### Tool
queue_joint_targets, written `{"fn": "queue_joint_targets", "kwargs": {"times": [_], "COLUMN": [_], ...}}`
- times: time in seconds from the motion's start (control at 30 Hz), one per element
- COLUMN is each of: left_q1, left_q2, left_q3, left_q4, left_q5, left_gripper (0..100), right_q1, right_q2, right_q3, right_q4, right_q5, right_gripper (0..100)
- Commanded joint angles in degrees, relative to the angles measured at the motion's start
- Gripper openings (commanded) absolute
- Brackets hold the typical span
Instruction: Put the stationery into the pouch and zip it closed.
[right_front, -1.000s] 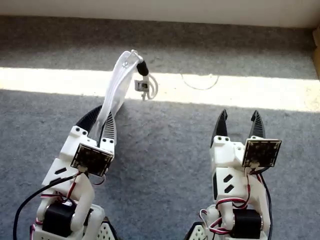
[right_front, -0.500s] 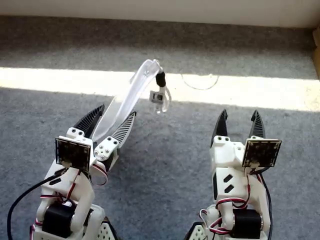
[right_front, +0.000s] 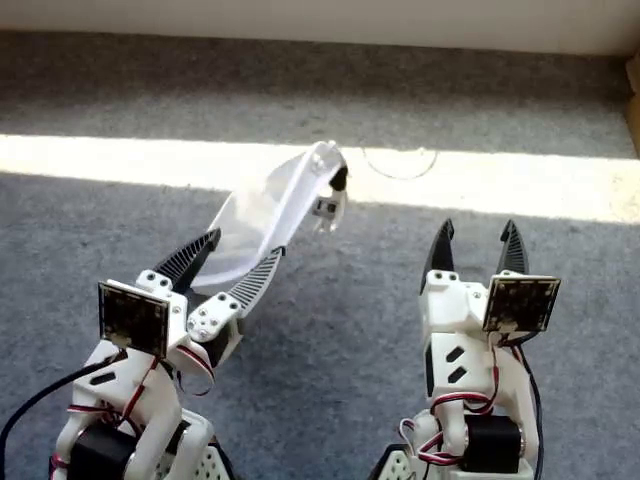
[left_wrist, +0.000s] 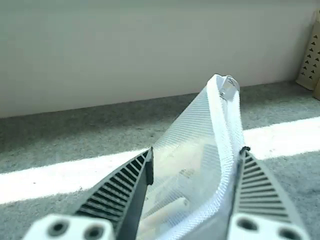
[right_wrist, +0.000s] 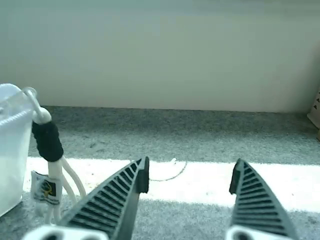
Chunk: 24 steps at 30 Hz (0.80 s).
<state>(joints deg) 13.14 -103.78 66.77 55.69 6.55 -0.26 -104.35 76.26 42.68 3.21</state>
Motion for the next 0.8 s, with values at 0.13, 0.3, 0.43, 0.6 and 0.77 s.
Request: {"fn": "queue_joint_targets", "kwargs": {"times": [0.13,0.3,0.43,0.6,0.77], "left_q1": [0.7,0.7,0.7,0.6,0.6], "left_q2": [-0.6,-0.6,-0.6,-0.6,-0.6], "left_q3": [-3.2,-3.2,-3.2,-2.9,-2.9], "left_q4": [0.4,0.6,0.5,0.4,0.3], "left_q5": [0.7,0.7,0.7,0.7,0.4], "left_gripper": [26,26,25,25,22], "right_q1": [0.5,0.5,0.5,0.4,0.4], "right_q2": [-0.5,-0.5,-0.5,-0.5,-0.5], "right_q3": [-0.6,-0.6,-0.6,-0.6,-0.6], "right_q4": [-1.5,-1.5,-1.5,-1.4,-1.3], "right_q5": [0.0,0.0,0.0,-0.4,-0.4], "right_gripper": [24.6,24.6,24.6,24.5,19.0]}}
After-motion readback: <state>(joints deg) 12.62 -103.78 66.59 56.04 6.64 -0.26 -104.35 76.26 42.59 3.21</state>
